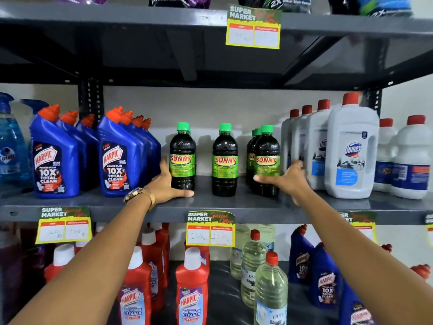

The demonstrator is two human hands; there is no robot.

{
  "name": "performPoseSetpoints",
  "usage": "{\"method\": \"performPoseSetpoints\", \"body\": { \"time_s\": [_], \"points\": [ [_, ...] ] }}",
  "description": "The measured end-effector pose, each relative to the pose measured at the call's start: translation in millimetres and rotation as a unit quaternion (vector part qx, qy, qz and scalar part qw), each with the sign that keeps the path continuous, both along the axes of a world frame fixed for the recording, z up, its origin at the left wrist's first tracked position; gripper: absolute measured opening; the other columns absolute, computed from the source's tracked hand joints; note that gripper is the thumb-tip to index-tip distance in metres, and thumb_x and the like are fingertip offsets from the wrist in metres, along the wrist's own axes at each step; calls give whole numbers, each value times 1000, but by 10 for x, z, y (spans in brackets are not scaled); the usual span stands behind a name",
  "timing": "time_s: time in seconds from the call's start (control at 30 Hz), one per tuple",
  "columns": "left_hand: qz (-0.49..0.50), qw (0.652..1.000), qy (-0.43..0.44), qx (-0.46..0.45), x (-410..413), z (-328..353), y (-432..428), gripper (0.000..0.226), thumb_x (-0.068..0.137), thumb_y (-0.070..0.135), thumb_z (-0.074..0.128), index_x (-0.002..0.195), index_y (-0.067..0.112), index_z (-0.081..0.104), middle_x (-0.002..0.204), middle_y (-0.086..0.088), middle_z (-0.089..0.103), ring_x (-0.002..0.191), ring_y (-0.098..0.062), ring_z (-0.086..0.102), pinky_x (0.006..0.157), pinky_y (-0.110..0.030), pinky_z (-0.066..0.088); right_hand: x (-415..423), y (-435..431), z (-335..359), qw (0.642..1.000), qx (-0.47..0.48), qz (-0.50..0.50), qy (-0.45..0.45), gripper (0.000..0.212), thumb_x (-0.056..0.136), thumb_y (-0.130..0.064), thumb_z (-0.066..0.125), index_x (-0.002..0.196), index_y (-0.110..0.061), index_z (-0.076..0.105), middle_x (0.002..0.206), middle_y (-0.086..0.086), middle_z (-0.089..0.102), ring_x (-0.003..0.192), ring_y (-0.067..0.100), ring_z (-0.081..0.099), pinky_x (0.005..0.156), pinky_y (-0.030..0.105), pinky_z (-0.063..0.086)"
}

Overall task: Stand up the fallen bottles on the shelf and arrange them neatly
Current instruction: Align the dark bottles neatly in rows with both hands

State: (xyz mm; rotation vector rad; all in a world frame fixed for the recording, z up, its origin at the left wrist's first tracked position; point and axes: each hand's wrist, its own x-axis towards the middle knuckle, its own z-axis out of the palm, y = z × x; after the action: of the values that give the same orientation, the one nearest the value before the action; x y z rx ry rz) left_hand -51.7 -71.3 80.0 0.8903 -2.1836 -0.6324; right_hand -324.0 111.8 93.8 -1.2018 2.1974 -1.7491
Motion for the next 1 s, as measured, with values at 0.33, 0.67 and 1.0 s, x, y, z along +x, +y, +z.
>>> {"method": "performPoseSetpoints", "body": {
  "time_s": [0.33, 0.67, 1.0],
  "points": [
    [-2, 1000, 7, 15, 20, 19, 2, 136, 69, 35, 85, 150, 17, -22, 158, -9, 26, 142, -27, 32, 117, -39, 25, -221, -105, -93, 997, 59, 53, 4, 71, 51, -17, 93, 112, -2, 61, 110, 15, 68, 104, 28, 62, 88, 36, 51],
    [0, 1000, 4, 15, 27, 23, -1, 135, 68, 35, 86, 151, 19, -19, 157, -9, 28, 141, -26, 34, 118, -41, 27, -180, -86, -93, 997, 30, 63, -22, 41, 55, -6, 88, 80, -18, 57, 87, 5, 66, 95, 24, 61, 60, 20, 42],
    [-2, 1000, -5, 2, 13, 14, 11, 127, 68, 34, 86, 151, 18, -9, 154, -8, 33, 139, -25, 36, 117, -40, 29, -221, -87, -102, 997, 49, 59, -18, 59, 57, -9, 88, 110, -3, 61, 107, 16, 67, 102, 29, 61, 78, 31, 47]
  ]
}}
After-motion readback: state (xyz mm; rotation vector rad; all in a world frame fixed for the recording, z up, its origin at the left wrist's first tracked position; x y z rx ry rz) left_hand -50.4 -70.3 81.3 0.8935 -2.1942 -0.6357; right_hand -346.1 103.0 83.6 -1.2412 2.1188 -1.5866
